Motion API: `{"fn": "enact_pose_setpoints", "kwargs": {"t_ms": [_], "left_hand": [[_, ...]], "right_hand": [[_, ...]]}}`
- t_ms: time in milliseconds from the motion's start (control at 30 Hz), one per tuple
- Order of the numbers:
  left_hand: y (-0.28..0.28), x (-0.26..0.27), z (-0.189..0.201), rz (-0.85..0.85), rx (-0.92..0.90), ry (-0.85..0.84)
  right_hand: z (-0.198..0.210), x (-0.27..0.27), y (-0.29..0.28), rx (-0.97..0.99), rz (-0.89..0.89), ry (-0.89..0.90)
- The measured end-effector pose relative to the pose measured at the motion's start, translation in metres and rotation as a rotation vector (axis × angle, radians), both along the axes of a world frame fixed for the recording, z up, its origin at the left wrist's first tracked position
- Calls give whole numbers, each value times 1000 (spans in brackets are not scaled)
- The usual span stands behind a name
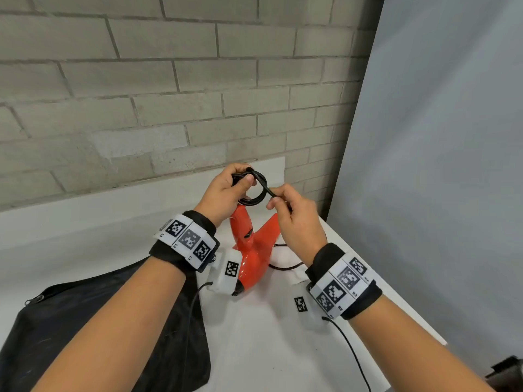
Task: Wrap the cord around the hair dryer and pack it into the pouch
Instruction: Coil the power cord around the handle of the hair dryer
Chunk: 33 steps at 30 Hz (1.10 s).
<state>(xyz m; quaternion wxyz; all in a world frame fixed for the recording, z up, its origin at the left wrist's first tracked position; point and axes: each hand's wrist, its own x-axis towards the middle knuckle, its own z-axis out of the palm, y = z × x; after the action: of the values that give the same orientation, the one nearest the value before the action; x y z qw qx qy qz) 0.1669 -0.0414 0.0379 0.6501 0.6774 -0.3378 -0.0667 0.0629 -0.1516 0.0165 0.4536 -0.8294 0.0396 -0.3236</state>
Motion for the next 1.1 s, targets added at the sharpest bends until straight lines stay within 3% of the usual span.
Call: {"fn": "enact_pose_setpoints", "kwargs": {"t_ms": [300, 467, 633, 733, 800, 867, 967, 1100], "left_hand": [[-1, -1, 4, -6, -31, 102], [-4, -3, 4, 38, 41, 23], [-2, 1, 2, 84, 64, -1], [-1, 4, 1, 104, 75, -3], [-1, 3, 1, 106, 66, 4], [-2, 1, 2, 96, 49, 15], [-4, 0, 3, 99, 34, 19], [-6, -1, 2, 125, 35, -1]], "right_hand": [[-16, 8, 12, -38, -30, 9], [-20, 7, 12, 3, -28, 10], [-14, -4, -6, -47, 47, 138], [-15, -4, -38, 36, -62, 172], [-28, 1, -65, 103, -133, 282], [-52, 8, -86, 54, -142, 503], [-89, 16, -101, -250, -103, 804], [-109, 24, -97, -564, -62, 1053]]}}
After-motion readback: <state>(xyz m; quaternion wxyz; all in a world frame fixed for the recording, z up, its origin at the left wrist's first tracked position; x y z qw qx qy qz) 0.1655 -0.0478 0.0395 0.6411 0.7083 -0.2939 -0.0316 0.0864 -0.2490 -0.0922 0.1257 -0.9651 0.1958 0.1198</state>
